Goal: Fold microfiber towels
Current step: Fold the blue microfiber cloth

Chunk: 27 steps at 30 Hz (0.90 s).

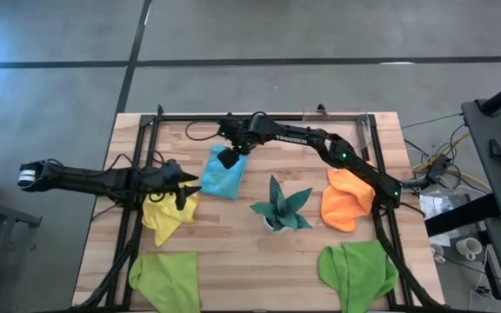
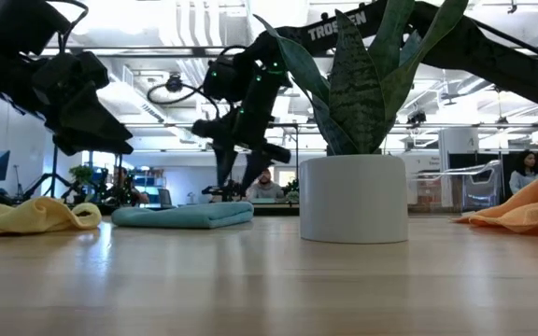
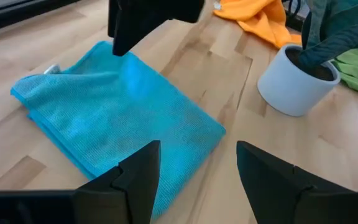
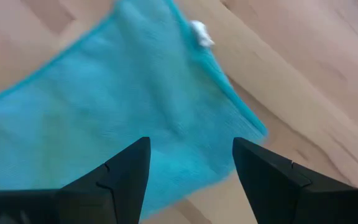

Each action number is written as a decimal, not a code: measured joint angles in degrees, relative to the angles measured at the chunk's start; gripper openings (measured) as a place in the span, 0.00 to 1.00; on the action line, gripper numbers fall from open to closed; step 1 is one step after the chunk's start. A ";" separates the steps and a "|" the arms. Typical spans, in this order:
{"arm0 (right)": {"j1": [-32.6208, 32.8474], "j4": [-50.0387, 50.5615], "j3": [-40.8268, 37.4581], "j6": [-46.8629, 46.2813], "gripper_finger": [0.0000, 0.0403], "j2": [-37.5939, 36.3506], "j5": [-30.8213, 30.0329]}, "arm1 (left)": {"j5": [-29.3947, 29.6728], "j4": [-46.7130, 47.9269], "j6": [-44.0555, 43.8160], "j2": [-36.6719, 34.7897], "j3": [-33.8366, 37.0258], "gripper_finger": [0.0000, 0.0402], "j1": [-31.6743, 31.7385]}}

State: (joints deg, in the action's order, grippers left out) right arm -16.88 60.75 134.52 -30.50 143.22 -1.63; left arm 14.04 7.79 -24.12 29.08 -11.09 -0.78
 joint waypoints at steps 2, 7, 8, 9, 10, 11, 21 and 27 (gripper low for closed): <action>-0.04 0.66 -0.41 -2.49 0.56 0.00 -0.32 | -0.89 0.19 -0.02 -0.04 0.03 0.49 0.00; -0.90 1.94 -1.41 -8.59 0.56 0.19 -5.05 | -1.61 0.31 -0.03 0.32 0.25 0.49 -0.04; -1.29 1.40 -1.76 -9.98 0.56 0.28 -4.42 | -1.62 0.31 -0.03 0.45 0.26 0.49 -0.04; -1.59 0.48 -2.13 -11.21 0.55 0.64 -3.10 | -1.66 0.31 -0.04 0.57 0.25 0.49 -0.04; -1.91 -0.50 -2.38 -12.56 0.55 1.03 -1.55 | -1.70 0.35 -0.04 0.71 0.26 0.49 -0.04; -2.09 -1.07 -2.55 -13.67 0.54 1.33 -1.08 | -1.72 0.37 -0.02 0.80 0.26 0.49 -0.04; -2.17 -0.98 -2.93 -18.25 0.38 1.38 -2.85 | -1.81 0.22 0.48 0.84 0.26 0.49 -0.02; -1.65 -4.42 -3.00 -15.50 0.24 1.38 -2.52 | -1.81 0.25 0.63 0.75 0.26 0.49 -0.02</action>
State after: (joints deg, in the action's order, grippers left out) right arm -18.52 56.33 131.52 -46.00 144.59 -4.15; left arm 12.23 8.04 -23.49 29.83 -10.83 -0.80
